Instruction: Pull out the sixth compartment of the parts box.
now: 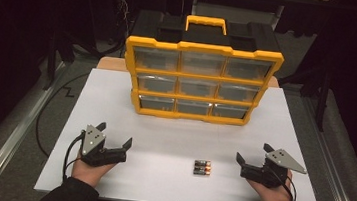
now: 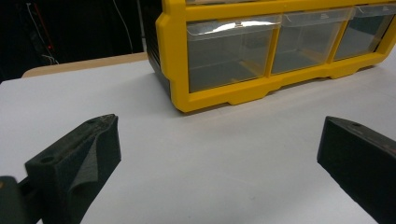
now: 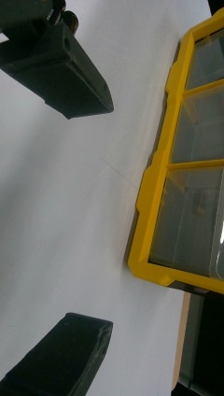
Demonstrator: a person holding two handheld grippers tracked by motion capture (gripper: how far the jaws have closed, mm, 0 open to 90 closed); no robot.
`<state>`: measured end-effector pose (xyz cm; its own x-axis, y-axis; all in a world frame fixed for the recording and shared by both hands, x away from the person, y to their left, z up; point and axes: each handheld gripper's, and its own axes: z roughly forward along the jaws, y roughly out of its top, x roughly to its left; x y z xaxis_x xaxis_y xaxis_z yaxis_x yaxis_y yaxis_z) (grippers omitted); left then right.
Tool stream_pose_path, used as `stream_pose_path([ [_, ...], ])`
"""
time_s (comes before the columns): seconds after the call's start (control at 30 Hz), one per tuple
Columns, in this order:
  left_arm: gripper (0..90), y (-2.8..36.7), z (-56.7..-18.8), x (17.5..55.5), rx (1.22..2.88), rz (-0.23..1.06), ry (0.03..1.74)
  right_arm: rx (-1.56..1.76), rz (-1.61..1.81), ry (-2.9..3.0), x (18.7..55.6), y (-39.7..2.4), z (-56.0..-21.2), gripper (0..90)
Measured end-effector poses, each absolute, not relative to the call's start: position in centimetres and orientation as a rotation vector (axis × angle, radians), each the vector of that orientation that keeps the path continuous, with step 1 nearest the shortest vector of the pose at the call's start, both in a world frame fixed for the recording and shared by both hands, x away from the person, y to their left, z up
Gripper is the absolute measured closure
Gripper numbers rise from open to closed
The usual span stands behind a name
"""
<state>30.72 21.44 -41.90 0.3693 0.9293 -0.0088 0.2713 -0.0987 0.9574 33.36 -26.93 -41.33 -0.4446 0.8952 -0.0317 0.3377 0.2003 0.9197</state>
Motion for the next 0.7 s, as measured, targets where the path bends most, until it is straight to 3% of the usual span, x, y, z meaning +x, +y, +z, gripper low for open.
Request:
stream_pose_path([
  [0.7,0.3,21.3,-41.9,30.8,1.614,0.794,1.095,1.162,1.223,1.881,36.6,-25.5,-41.1,1.3],
])
